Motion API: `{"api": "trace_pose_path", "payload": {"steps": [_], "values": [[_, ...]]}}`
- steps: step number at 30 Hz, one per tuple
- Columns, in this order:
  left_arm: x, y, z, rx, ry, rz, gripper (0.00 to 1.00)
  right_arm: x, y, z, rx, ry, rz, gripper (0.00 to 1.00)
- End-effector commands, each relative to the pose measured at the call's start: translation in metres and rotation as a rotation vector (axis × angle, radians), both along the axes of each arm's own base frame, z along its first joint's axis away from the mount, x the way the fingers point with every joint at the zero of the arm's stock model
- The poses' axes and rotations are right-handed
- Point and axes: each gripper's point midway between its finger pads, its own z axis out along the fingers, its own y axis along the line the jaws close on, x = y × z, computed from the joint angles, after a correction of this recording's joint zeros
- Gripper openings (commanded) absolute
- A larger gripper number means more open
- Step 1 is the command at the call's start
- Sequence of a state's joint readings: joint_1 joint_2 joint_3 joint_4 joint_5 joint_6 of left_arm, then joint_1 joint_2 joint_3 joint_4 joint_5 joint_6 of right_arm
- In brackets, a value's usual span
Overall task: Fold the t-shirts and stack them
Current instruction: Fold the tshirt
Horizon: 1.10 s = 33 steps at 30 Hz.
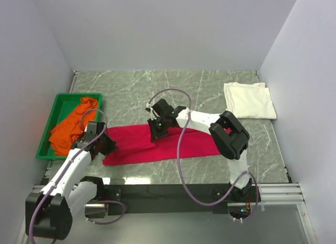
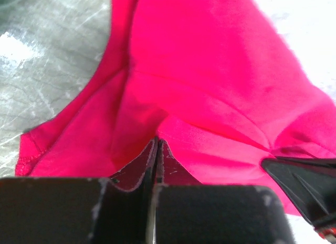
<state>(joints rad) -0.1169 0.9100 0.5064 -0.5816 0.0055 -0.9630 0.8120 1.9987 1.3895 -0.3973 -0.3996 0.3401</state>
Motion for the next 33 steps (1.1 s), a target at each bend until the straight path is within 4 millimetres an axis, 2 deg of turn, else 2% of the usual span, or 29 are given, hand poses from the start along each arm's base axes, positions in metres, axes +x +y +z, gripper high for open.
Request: {"api": "trace_pose_path", "payload": {"steps": [1, 2, 5, 6, 8, 10, 12, 14, 17, 18, 22, 24, 25, 26, 28, 33], "values": [[-0.001, 0.003, -0.013, 0.009, 0.043, 0.037, 0.06, 0.011, 0.007, 0.005, -0.008, -0.045, -0.012, 0.15], [-0.001, 0.003, -0.015, 0.011, 0.052, 0.037, 0.08, 0.012, 0.005, 0.003, -0.016, -0.039, -0.016, 0.18], [0.0, 0.005, -0.016, 0.028, 0.064, 0.037, 0.2, 0.015, 0.002, 0.015, -0.02, -0.065, -0.027, 0.27], [0.004, 0.007, -0.007, 0.037, 0.035, 0.035, 0.32, 0.018, 0.001, 0.02, -0.03, -0.085, -0.038, 0.33], [0.008, 0.013, 0.003, 0.069, 0.005, 0.044, 0.47, 0.02, -0.005, 0.038, -0.042, -0.116, -0.051, 0.4], [0.017, 0.017, 0.025, 0.097, -0.062, 0.042, 0.62, 0.031, -0.015, 0.049, -0.074, -0.18, -0.091, 0.47], [0.027, 0.022, 0.041, 0.127, -0.111, 0.038, 0.67, 0.038, -0.026, 0.061, -0.104, -0.22, -0.123, 0.49], [0.039, 0.021, 0.051, 0.133, -0.153, 0.027, 0.67, 0.049, -0.041, 0.062, -0.168, -0.26, -0.174, 0.49], [0.058, 0.01, 0.051, 0.115, -0.163, -0.04, 0.66, 0.06, -0.057, 0.054, -0.238, -0.278, -0.229, 0.49], [0.071, 0.008, 0.048, 0.119, -0.159, -0.055, 0.61, 0.064, -0.061, 0.053, -0.246, -0.276, -0.242, 0.49], [0.099, -0.003, 0.031, 0.1, -0.108, -0.1, 0.48, 0.075, -0.067, 0.047, -0.262, -0.269, -0.29, 0.5], [0.112, -0.008, 0.018, 0.094, -0.064, -0.124, 0.42, 0.08, -0.064, 0.046, -0.255, -0.266, -0.308, 0.49], [0.116, -0.008, 0.013, 0.097, -0.047, -0.129, 0.36, 0.082, -0.064, 0.046, -0.254, -0.262, -0.314, 0.49], [0.119, -0.009, 0.009, 0.102, -0.033, -0.136, 0.33, 0.083, -0.063, 0.04, -0.264, -0.252, -0.312, 0.49], [0.125, -0.005, -0.005, 0.125, 0.023, -0.138, 0.25, 0.088, -0.058, 0.043, -0.257, -0.253, -0.315, 0.49], [0.13, 0.014, -0.031, 0.169, 0.103, -0.094, 0.2, 0.091, -0.05, 0.03, -0.254, -0.222, -0.314, 0.49]]}}
